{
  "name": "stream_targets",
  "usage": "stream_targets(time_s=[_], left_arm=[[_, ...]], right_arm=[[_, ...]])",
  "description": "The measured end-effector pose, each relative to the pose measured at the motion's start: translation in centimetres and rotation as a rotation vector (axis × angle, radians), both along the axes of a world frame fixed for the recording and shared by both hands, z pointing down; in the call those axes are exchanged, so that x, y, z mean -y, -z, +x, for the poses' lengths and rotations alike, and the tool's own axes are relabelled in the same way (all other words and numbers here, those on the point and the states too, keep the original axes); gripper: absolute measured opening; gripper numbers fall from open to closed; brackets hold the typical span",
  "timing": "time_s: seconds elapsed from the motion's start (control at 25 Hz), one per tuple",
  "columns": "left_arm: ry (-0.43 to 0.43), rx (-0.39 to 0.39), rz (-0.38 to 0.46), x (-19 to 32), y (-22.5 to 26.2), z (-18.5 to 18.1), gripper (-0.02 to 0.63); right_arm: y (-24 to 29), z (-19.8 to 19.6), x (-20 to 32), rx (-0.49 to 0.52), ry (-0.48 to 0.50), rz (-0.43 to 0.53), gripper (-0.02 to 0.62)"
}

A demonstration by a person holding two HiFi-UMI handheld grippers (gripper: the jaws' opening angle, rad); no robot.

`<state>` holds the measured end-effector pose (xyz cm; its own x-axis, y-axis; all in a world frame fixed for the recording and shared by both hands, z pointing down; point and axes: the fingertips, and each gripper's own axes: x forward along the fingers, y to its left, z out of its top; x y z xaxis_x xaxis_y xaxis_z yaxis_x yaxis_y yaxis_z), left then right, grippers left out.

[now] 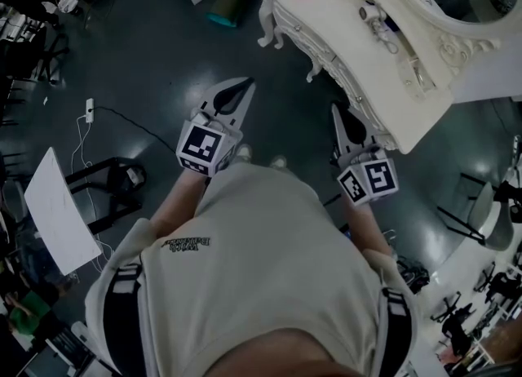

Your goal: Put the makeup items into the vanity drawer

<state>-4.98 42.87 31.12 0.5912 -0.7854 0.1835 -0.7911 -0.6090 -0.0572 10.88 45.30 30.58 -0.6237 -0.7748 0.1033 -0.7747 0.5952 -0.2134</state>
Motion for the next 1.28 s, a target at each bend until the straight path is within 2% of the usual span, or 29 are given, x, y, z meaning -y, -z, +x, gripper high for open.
stream_targets(time_s=[0.48,0.88,1.28], left_arm=[[0.026,0.0,-0.006,0.1,-1.0,3.3,0.014],[0.052,0.009,0.044,2.5,-0.4,2.8,0.014],[0.018,0.033,0.066,7.9,-1.3,1.4,0.014]], right_arm=[[-0.5,4.0,1.1,0.002,-0.004,0.021,0.0],[-0.1,3.4,3.8,0.013,0.04,0.068,0.0],[-1.1,1.9,9.5,0.008,0.004,0.065,0.0]])
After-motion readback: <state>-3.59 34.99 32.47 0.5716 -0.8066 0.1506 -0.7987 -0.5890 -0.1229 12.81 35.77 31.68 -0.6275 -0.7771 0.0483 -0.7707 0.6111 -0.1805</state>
